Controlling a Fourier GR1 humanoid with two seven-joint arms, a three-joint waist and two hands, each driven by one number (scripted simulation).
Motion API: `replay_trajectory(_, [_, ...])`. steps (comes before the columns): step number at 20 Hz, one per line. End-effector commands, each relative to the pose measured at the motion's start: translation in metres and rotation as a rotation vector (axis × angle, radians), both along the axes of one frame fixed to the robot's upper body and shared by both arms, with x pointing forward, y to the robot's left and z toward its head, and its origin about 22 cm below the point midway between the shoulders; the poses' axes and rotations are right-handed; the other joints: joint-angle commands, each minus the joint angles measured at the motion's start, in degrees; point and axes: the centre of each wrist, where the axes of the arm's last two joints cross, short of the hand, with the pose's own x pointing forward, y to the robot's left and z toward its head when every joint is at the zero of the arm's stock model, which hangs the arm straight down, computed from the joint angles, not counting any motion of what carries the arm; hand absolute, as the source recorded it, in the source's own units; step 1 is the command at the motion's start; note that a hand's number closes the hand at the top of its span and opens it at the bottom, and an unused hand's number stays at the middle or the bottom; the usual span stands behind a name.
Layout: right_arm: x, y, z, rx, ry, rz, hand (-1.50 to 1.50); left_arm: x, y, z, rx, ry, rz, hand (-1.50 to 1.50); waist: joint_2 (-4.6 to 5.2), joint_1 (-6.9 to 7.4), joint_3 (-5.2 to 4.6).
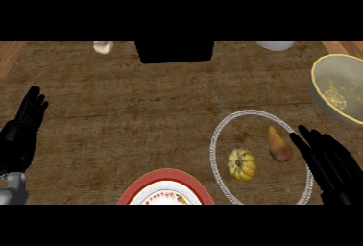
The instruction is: Pick the squash from the placemat and place it in the bowl
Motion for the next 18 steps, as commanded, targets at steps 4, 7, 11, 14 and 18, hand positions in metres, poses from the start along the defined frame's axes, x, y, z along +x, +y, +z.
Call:
replay_trajectory(4, [-0.025,0.042,0.051,-0.097,-0.014,-0.106,-1.50,0.014,-0.022,0.016,0.011,-0.006,-0.070,0.00,0.96,3.94,0.07])
replay_trajectory(7, [-0.009,0.074,0.041,-0.148,0.077,-0.129,-1.50,0.023,-0.010,0.007,-0.002,-0.015,-0.078,0.00,1.14,4.24,0.04])
replay_trajectory(11, [0.016,0.077,0.039,-0.296,0.267,-0.179,-1.50,0.018,-0.038,0.015,-0.003,-0.008,-0.082,0.00,1.07,5.10,-0.02])
replay_trajectory(14, [0.036,0.089,0.030,-0.336,0.354,-0.212,-1.50,0.022,-0.026,0.021,0.003,0.001,-0.092,0.00,1.22,5.18,-0.01])
replay_trajectory(18, [0.055,0.086,0.018,-0.385,0.507,-0.239,-1.50,0.022,-0.023,0.018,-0.004,-0.014,-0.083,0.00,1.23,4.57,0.02])
